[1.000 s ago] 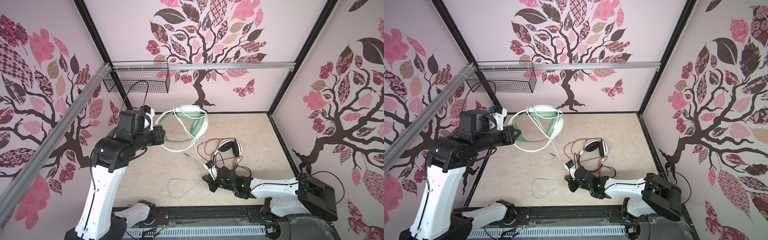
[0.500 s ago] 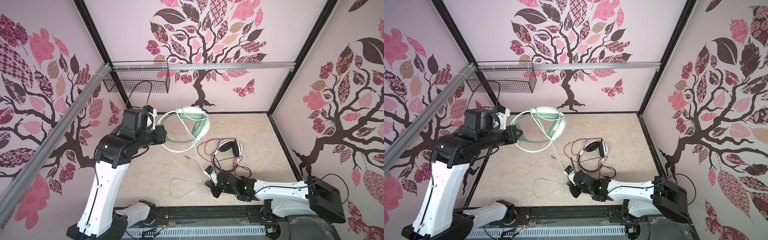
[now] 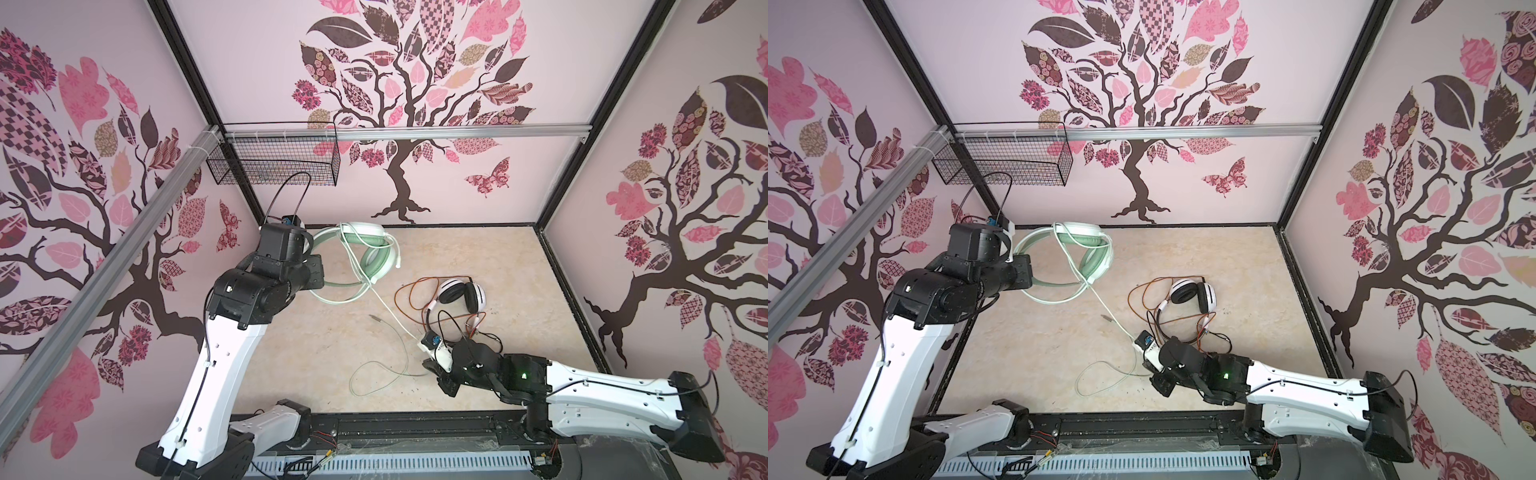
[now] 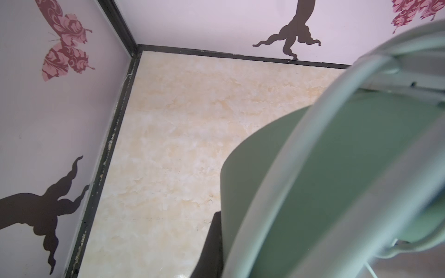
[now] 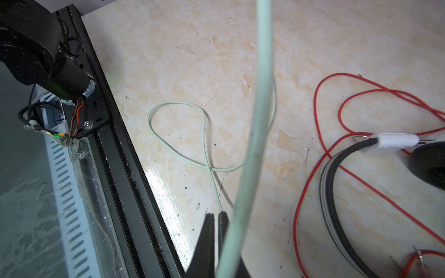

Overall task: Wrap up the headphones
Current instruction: 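Pull the mint-green cable toward the robot with the right gripper, then lift the cable with the right gripper up over the held headset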

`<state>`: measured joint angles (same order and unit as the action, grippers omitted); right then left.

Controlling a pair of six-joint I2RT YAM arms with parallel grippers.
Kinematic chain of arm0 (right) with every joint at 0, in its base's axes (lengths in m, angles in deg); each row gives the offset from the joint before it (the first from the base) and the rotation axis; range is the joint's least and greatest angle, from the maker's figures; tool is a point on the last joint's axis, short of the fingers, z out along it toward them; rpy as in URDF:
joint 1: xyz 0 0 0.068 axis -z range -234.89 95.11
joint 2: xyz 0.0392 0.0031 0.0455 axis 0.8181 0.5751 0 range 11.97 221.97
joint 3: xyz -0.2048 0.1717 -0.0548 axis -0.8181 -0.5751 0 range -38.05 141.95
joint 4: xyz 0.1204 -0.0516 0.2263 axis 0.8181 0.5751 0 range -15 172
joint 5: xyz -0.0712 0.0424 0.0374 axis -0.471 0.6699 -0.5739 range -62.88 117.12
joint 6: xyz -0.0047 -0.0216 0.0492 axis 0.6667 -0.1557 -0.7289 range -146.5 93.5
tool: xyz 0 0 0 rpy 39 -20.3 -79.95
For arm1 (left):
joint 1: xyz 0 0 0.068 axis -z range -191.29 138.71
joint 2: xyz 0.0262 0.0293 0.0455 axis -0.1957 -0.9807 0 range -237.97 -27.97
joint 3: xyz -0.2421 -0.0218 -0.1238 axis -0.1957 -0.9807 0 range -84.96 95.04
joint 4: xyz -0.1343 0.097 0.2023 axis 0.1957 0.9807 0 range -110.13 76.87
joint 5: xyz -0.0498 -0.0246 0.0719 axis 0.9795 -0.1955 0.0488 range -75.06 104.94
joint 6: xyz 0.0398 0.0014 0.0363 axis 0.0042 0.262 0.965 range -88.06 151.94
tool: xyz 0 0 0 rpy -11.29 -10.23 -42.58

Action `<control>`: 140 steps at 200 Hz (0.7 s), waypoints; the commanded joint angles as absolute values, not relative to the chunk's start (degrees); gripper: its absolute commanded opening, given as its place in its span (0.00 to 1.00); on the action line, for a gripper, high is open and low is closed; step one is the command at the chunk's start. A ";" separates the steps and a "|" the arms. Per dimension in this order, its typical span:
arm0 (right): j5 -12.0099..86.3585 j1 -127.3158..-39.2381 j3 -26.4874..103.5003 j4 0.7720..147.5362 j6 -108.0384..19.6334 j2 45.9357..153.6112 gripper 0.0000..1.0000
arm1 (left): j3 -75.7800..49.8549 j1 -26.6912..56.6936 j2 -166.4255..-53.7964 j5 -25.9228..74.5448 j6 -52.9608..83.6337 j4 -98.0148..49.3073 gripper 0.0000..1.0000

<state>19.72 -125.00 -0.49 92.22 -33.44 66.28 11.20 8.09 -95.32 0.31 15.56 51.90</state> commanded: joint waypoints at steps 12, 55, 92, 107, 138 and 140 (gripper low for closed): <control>18.62 -125.56 6.88 102.09 -27.72 65.45 0.00 | 7.99 7.70 -92.92 -3.35 15.16 45.04 0.00; 15.79 -125.87 20.97 112.54 -20.10 70.92 0.00 | 1.98 7.70 -91.96 -1.77 14.98 44.70 0.00; 10.56 -125.92 31.84 116.02 -13.06 74.91 0.00 | -3.18 7.78 -91.64 0.53 15.18 45.90 0.00; 8.47 -125.95 35.44 116.39 -10.02 76.52 0.00 | -5.13 7.87 -91.45 2.16 15.49 46.22 0.00; 2.69 -125.92 41.09 115.88 -3.20 80.99 0.00 | -8.30 9.86 -90.17 7.53 17.24 46.76 0.00; 2.18 -125.93 41.48 115.76 -2.66 81.28 0.00 | -8.36 10.17 -90.08 7.48 17.26 46.88 0.00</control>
<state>8.71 -125.66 37.00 114.29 -10.32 77.84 -6.44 8.42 -92.68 3.17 16.41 49.78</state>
